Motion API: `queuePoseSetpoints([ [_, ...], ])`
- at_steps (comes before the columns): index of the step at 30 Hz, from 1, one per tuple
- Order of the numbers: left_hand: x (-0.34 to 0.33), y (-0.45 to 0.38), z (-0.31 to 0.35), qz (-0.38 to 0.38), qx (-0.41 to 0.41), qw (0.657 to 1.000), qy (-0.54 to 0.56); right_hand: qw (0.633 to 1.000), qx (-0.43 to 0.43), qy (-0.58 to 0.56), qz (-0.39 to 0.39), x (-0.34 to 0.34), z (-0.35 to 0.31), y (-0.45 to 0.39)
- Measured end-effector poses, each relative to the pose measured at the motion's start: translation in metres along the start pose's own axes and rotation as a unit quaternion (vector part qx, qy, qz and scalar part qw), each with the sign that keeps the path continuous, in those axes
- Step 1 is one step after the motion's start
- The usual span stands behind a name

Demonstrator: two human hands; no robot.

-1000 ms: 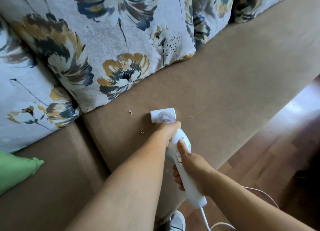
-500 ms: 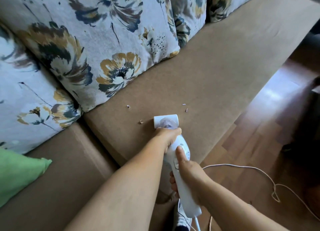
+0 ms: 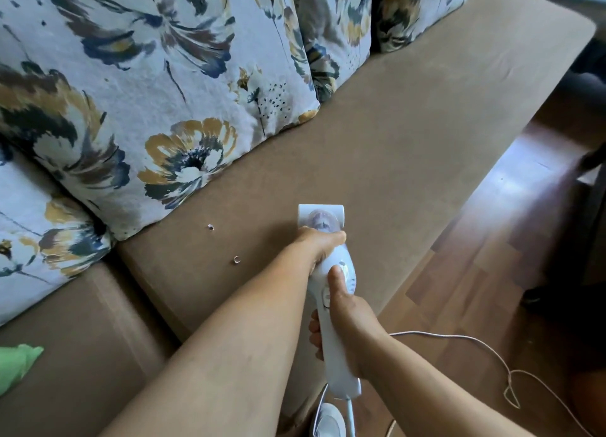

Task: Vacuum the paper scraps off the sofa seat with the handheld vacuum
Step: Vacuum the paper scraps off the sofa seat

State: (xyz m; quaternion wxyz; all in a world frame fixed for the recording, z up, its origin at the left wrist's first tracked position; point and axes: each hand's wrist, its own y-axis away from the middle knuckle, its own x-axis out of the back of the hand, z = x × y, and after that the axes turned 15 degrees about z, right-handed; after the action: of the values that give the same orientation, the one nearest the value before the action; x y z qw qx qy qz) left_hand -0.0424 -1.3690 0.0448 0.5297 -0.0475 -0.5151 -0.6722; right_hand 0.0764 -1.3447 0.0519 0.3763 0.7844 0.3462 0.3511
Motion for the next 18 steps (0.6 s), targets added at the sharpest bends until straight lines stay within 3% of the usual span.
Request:
queuePoseSetpoints([
  [9,-0.031,-0.042,0.029,-0.006,0.040,0.999,-0.006,0.999,-0.036,0.008,-0.019,0.006,-0.026,-0.050],
  [18,-0.013,-0.037,0.002,-0.036,-0.009,0.998,-0.050,0.996,-0.074,-0.037,-0.024,-0.021,-0.004,-0.023],
])
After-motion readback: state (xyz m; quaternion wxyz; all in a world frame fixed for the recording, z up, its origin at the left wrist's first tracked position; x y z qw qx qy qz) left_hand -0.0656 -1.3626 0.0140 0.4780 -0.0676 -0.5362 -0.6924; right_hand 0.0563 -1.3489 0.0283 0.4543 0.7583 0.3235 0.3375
